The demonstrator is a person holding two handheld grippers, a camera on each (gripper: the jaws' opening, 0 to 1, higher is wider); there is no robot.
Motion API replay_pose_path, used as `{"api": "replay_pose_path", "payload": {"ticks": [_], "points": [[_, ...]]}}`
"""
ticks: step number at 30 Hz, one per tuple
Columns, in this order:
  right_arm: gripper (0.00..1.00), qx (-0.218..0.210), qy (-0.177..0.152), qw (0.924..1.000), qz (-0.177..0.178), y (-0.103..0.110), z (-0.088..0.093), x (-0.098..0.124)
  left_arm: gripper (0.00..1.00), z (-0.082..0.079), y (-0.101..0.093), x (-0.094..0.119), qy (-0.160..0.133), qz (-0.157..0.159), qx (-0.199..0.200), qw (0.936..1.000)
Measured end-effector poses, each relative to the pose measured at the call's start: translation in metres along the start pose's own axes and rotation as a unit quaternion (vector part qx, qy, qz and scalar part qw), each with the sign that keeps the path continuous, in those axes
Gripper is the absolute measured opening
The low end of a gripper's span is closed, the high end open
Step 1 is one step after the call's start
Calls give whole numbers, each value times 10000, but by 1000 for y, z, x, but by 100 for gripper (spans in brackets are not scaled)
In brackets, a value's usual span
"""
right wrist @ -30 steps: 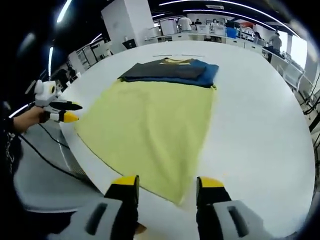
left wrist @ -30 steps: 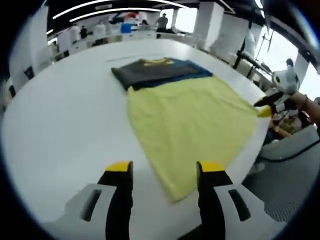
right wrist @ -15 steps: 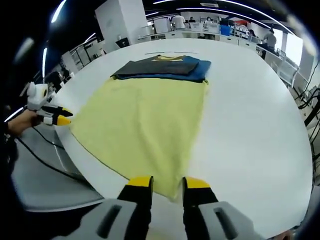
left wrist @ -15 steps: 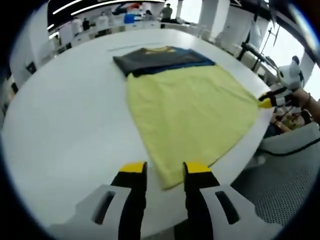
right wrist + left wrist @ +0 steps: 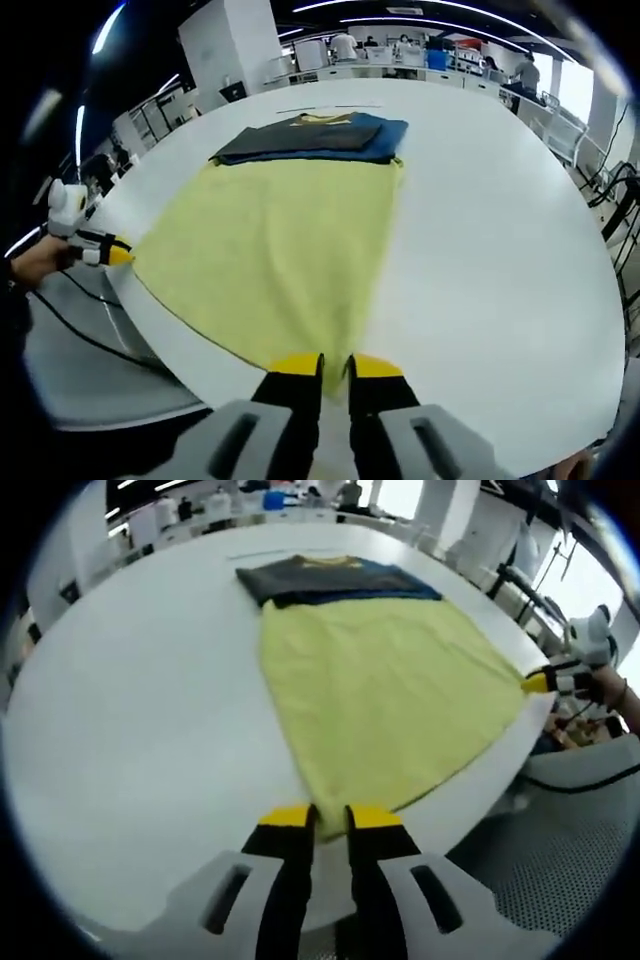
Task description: Fold the garment on the visible template until the final outline fits inside the template.
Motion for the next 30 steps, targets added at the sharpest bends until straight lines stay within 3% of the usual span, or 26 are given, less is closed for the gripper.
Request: {"api": "replay_pose_path", "payload": {"ticks": [5, 30], "points": [[0, 44, 7, 10000, 7, 0, 0, -3, 2, 0, -1, -1, -21, 47, 252, 9997], [0, 132, 79, 9999, -41, 7, 14, 7, 0, 6, -13, 17, 344, 275, -643, 9970]]}}
Point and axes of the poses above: the point that each gripper's makers call its tool centre point, and the gripper's own axes: x roughly backward along the fingers, y roughly to its left, z roughly out of its underside, the point moved 1 cm from there along x, roughly backward along the fingers, and after that the axes turned 4 degrees about -x, right-handed, at the moved point
